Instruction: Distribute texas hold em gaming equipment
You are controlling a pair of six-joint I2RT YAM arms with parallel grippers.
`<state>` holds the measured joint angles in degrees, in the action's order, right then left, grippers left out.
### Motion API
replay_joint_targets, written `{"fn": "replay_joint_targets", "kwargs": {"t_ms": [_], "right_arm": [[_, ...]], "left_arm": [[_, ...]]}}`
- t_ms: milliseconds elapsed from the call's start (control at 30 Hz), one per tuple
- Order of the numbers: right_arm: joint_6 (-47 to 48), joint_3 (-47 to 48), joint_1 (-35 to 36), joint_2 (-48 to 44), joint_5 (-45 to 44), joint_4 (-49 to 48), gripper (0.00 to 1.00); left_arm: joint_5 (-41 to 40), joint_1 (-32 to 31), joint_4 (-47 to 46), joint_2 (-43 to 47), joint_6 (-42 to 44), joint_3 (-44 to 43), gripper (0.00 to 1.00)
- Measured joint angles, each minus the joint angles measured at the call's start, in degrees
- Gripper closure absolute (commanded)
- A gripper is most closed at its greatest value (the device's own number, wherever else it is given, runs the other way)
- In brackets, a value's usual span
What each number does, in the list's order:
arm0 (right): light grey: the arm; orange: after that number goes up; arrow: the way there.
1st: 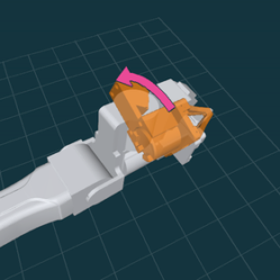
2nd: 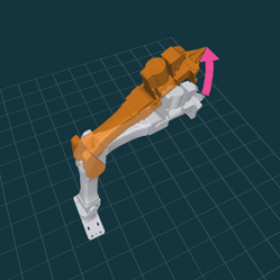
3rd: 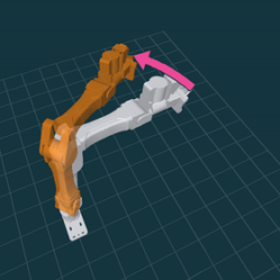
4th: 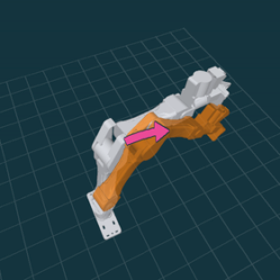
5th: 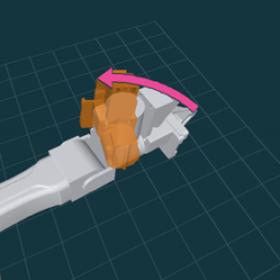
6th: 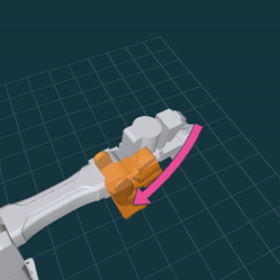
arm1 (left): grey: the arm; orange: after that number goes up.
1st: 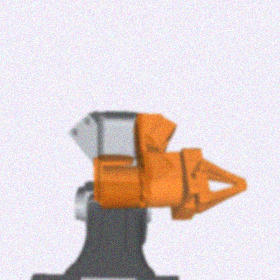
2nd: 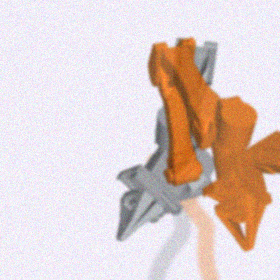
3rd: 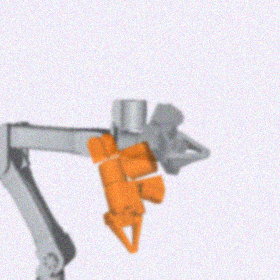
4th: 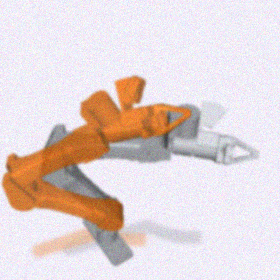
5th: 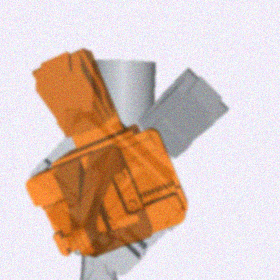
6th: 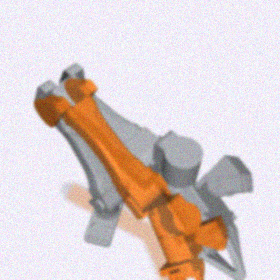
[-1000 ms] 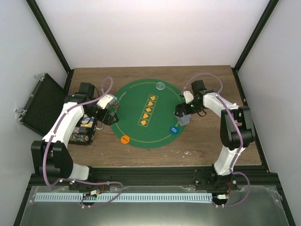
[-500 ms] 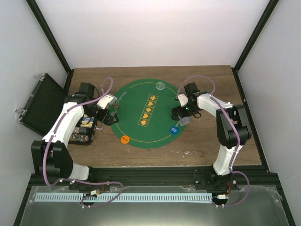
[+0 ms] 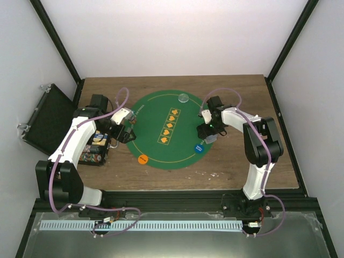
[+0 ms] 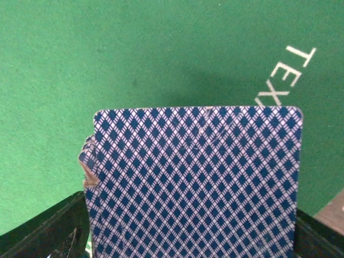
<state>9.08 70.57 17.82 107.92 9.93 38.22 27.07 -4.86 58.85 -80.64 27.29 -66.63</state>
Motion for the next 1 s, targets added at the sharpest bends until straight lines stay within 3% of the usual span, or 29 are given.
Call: {"fn": "replay_joint_targets", "kwargs": {"t_ms": [300, 533, 800, 1000], "right_arm": [[-0.15, 0.13, 0.37, 0.55, -3.41, -0.33, 0.38], [-0.26, 1.07, 2.36, 0.59, -7.43, 0.5, 0.58], [1.07, 2.08, 4.15, -0.52, -7.91, 0.28, 0.61], [5.2, 2.01, 12.63, -0.87, -5.49, 0.24, 0.61]], "left_arm": [[-0.02, 0.0, 0.0, 0.0, 0.0, 0.02, 0.03], [-0.02, 0.0, 0.0, 0.0, 0.0, 0.0, 0.03], [1.14, 0.09, 0.55, 0.0, 0.24, -0.02, 0.03], [2.21, 2.32, 1.31, 0.0, 0.37, -1.14, 0.03]]}}
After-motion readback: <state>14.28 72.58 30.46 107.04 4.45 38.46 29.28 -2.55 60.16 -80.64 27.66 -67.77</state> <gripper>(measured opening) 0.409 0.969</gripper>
